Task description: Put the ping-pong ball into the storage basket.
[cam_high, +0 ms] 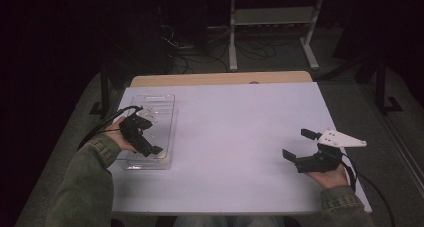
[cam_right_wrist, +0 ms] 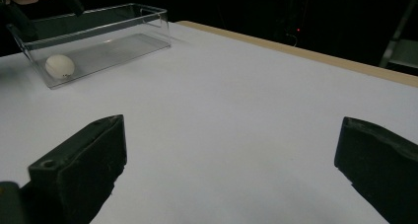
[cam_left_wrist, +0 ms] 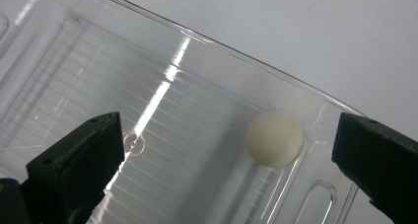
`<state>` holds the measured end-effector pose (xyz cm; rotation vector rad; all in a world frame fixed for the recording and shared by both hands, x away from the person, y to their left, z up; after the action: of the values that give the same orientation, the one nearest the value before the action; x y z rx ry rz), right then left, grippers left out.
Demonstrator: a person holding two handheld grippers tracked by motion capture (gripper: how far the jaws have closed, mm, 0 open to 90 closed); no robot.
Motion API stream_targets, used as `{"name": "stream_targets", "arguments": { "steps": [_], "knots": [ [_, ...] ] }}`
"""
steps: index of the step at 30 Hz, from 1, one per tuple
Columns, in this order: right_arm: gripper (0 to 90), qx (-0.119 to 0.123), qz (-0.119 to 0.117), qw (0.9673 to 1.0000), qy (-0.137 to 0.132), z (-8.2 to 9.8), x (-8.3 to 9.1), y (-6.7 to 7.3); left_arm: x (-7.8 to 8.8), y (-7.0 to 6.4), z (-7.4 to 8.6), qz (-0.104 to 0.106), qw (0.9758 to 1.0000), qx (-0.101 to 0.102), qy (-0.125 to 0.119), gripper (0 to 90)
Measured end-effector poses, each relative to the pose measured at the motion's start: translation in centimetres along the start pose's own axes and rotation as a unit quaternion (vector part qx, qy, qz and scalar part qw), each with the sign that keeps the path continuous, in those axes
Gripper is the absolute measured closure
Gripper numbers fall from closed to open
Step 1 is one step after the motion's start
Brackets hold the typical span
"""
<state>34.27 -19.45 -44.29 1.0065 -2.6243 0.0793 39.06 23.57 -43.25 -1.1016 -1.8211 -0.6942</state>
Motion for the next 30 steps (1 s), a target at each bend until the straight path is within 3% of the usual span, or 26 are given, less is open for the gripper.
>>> {"name": "stream_targets", "arguments": {
  "steps": [7, 8, 16, 26, 30],
  "knots": [
    [0.0, -0.001, 0.001, 1.0000, -0.003, -0.1, 0.1, 0.0, 1.0, 0.3, 0.4, -0.010, 0.9993, 0.017, -0.030, 0.0],
    [0.0, -0.001, 0.001, 1.0000, -0.002, -0.1, 0.1, 0.0, 1.5, 0.3, 0.4, -0.011, 0.9987, 0.022, -0.045, 0.0],
    [0.0, 0.000, 0.001, 1.0000, -0.002, 0.0, 0.1, 0.0, 2.1, 0.4, 1.0, -0.016, 0.9966, 0.037, -0.072, 0.0],
    [0.0, 0.000, 0.000, 1.0000, 0.000, 0.0, 0.0, 0.1, 2.0, 0.1, 1.8, -0.018, 0.9950, 0.044, -0.088, 0.0],
    [0.0, 0.000, 0.000, 1.0000, 0.000, 0.0, 0.0, 0.0, 2.3, 0.1, 2.2, -0.020, 0.9933, 0.052, -0.101, 0.0]
  ]
}}
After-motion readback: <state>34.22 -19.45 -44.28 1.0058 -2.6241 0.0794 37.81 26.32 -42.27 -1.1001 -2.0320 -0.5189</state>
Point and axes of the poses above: each handheld gripper's, and its own axes: x roughly backward along the jaws, z roughly out of its underside, y roughly to its left, the point moved 9 cm from there along -x, roughly forward along the jaws, and after that the axes turned 2 degrees about z, right-handed, at the moved point
